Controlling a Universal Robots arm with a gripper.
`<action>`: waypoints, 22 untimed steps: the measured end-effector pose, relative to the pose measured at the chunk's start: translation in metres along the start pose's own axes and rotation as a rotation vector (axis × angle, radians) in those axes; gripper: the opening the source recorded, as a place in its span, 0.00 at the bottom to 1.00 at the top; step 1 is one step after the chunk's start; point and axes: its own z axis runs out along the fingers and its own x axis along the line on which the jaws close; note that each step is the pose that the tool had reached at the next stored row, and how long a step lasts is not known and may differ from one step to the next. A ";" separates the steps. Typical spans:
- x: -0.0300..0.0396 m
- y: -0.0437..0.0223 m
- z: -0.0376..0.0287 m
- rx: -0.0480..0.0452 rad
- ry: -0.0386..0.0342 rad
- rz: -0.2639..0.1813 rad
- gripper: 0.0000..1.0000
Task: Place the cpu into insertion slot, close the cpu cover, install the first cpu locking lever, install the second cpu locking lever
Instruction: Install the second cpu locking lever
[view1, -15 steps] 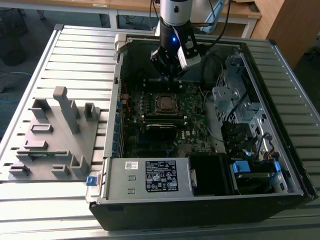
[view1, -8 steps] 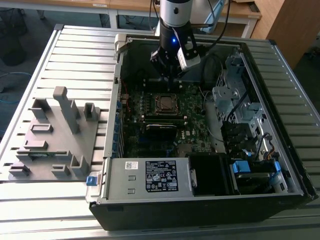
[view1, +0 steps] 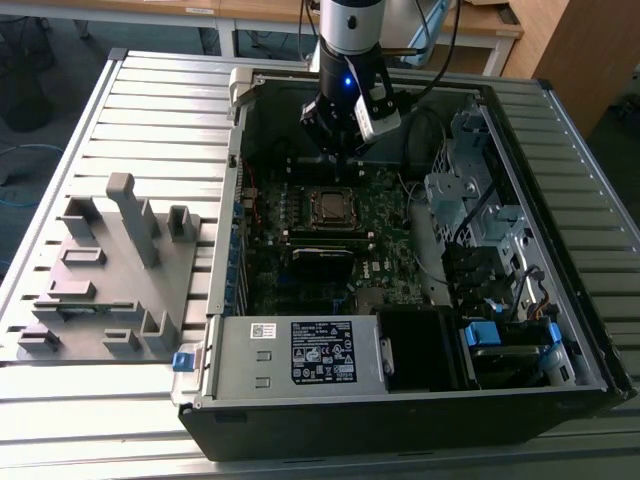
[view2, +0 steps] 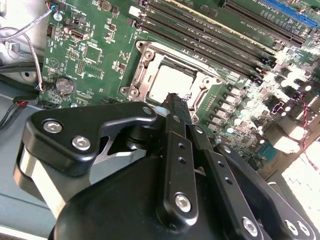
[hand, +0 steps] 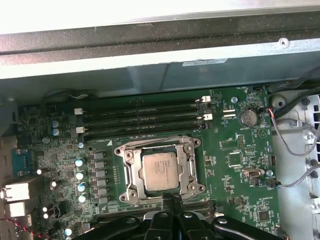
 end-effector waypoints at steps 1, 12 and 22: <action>0.0000 0.0000 0.0004 -0.0004 -0.0001 0.000 0.10; 0.0002 0.0000 0.0027 0.0000 0.0000 0.000 0.10; 0.0003 -0.0001 0.0045 0.0001 0.0000 0.000 0.10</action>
